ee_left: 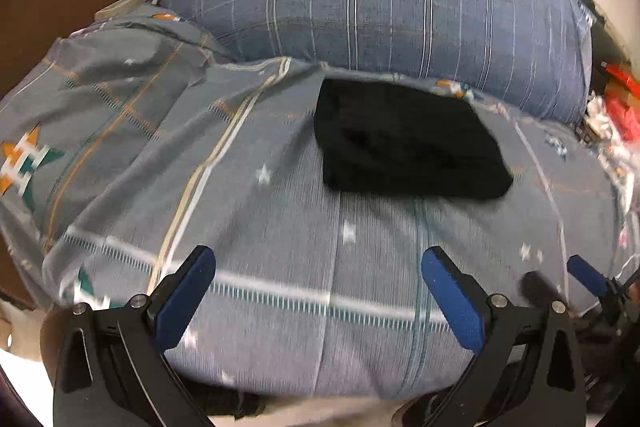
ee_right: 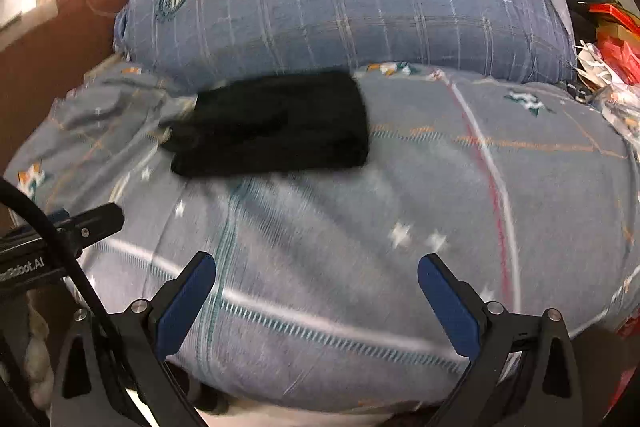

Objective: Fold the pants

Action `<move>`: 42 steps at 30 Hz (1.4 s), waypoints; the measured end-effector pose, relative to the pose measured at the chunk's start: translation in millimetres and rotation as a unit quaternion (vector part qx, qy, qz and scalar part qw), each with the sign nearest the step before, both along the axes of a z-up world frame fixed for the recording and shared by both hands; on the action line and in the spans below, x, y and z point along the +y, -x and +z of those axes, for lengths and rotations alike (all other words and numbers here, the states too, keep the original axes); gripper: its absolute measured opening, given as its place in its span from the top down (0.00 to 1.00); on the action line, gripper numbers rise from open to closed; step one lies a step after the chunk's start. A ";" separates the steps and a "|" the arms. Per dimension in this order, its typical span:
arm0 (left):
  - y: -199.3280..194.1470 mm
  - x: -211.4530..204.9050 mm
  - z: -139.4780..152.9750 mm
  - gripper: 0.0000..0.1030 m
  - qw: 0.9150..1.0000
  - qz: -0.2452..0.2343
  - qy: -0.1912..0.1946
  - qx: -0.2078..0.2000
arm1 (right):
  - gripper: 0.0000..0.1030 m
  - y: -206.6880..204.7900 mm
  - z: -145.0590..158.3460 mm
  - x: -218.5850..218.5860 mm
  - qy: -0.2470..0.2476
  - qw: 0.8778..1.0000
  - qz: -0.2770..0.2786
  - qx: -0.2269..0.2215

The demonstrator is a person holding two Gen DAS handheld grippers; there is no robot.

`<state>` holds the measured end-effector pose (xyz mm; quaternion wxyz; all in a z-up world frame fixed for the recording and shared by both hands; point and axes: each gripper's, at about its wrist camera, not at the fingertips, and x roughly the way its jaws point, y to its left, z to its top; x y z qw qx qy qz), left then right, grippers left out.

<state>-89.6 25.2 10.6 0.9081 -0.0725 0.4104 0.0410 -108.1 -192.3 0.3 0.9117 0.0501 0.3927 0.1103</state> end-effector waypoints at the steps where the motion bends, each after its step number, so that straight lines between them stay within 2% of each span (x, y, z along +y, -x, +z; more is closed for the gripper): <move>1: -10.7 4.7 2.0 0.00 1.000 -0.007 0.016 0.003 | 0.00 -10.3 8.2 -7.9 -0.008 1.000 -0.003 -0.006; 3: -39.9 15.9 2.7 0.00 0.998 -0.022 0.060 0.012 | 0.00 -30.8 19.7 -17.9 -0.027 1.000 -0.003 -0.009; 6: -80.2 21.9 -6.9 0.00 0.996 -0.035 0.077 0.028 | 0.00 -78.9 26.2 -38.3 -0.101 0.995 0.005 0.011; 7: -94.0 23.2 -12.2 0.00 0.996 -0.041 0.079 0.031 | 0.00 -102.0 22.5 -44.7 -0.121 0.992 0.010 0.023; 10: -129.6 29.8 -30.3 0.00 0.992 -0.048 0.101 0.053 | 0.02 -152.7 9.0 -45.3 -0.128 0.990 0.029 0.048; 12: -148.0 37.4 -41.7 0.00 0.987 -0.050 0.140 0.066 | 0.07 -178.3 -2.4 -42.7 -0.146 0.985 0.044 0.075; 15: -171.9 39.1 -57.4 0.00 0.975 -0.077 0.192 0.086 | 0.13 -215.0 -24.5 -35.0 -0.182 0.974 0.057 0.119; 16: -177.1 35.0 -63.0 0.00 0.972 -0.085 0.199 0.094 | 0.13 -227.8 -34.3 -29.6 -0.192 0.969 0.064 0.139; 17: -177.1 29.6 -61.4 0.00 0.974 -0.090 0.188 0.086 | 0.14 -233.0 -41.4 -25.6 -0.199 0.966 0.065 0.148; 18: -176.3 23.1 -58.5 0.16 0.971 -0.110 0.194 0.085 | 0.23 -236.5 -42.1 -24.3 -0.210 0.965 0.063 0.142; 19: -174.6 19.7 -55.7 0.19 0.970 -0.115 0.198 0.087 | 0.29 -238.1 -39.9 -21.3 -0.219 0.962 0.068 0.146; 20: -171.1 17.8 -50.7 0.20 0.971 -0.111 0.193 0.081 | 0.32 -237.5 -36.1 -20.3 -0.218 0.963 0.065 0.146; 21: -166.2 16.1 -44.1 0.20 0.971 -0.113 0.197 0.071 | 0.41 -233.6 -28.4 -19.1 -0.218 0.964 0.064 0.136; 22: -162.6 14.7 -38.6 0.20 0.970 -0.113 0.204 0.065 | 0.47 -230.2 -20.5 -17.2 -0.223 0.963 0.075 0.129; 23: -161.7 15.5 -33.8 0.21 0.968 -0.113 0.214 0.061 | 0.58 -228.3 -13.6 -17.0 -0.229 0.962 0.080 0.124; 24: -161.4 15.9 -28.8 0.21 0.966 -0.112 0.226 0.057 | 0.62 -225.8 -5.6 -17.6 -0.237 0.960 0.085 0.119; 26: -164.3 12.6 -15.9 0.21 0.963 -0.111 0.240 0.045 | 0.62 -222.1 12.0 -17.9 -0.252 0.958 0.093 0.103; 30: -186.4 3.0 -11.0 0.21 0.967 -0.108 0.225 0.049 | 0.62 -225.3 31.2 -26.6 -0.238 0.965 0.084 0.073; 33: -211.5 -6.4 -28.9 0.21 0.970 -0.099 0.206 0.081 | 0.62 -235.8 18.5 -36.4 -0.233 0.967 0.062 0.082; 34: -219.5 -8.9 -37.1 0.21 0.973 -0.090 0.188 0.094 | 0.61 -239.7 7.4 -39.6 -0.224 0.969 0.048 0.091; 35: -224.4 -9.1 -43.8 0.23 0.974 -0.086 0.180 0.108 | 0.57 -242.2 -1.7 -41.6 -0.213 0.971 0.037 0.099; 36: -222.8 -6.2 -45.8 0.28 0.971 -0.089 0.189 0.115 | 0.50 -244.1 -10.1 -43.6 -0.195 0.974 0.024 0.108; 37: -218.9 -1.0 -43.5 0.29 0.966 -0.096 0.211 0.116 | 0.48 -244.0 -19.5 -47.4 -0.175 0.978 0.007 0.116; 39: -206.7 9.7 -29.3 0.29 0.964 -0.099 0.225 0.096 | 0.47 -239.6 -20.6 -56.2 -0.175 0.978 -0.002 0.112; 41: -195.5 20.2 -7.6 0.29 0.963 -0.106 0.238 0.068 | 0.44 -231.9 -3.3 -65.0 -0.167 0.983 -0.005 0.078; 42: -195.1 23.0 0.7 0.29 0.960 -0.108 0.251 0.058 | 0.39 -229.6 7.6 -66.5 -0.168 0.984 0.001 0.058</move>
